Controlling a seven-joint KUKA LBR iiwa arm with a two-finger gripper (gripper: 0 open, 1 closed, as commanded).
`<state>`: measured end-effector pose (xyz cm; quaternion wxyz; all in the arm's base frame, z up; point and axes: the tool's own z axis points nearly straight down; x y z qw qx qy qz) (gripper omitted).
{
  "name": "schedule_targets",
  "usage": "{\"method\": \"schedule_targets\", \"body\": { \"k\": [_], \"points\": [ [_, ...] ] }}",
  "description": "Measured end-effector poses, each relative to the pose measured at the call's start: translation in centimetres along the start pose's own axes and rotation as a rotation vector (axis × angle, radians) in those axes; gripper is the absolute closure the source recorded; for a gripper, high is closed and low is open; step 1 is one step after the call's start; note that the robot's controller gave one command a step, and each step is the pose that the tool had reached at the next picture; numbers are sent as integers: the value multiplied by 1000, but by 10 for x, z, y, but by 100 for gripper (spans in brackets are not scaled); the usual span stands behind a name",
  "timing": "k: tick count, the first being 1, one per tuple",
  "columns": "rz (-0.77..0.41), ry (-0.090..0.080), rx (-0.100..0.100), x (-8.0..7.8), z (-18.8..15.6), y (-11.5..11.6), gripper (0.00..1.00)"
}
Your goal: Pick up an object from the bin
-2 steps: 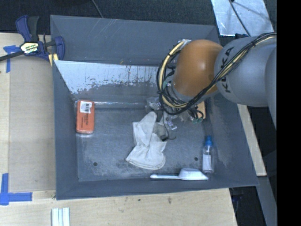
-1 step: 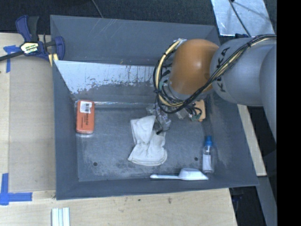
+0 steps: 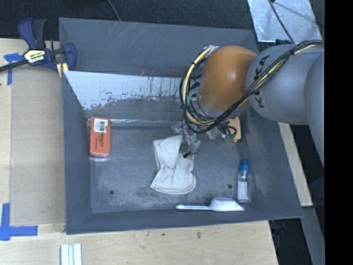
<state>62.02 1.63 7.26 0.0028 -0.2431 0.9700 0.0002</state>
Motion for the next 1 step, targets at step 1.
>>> {"method": "schedule_targets", "body": {
  "k": [1],
  "points": [
    [19, 1, 1, 14, -143, -17, 100]
  ]
}}
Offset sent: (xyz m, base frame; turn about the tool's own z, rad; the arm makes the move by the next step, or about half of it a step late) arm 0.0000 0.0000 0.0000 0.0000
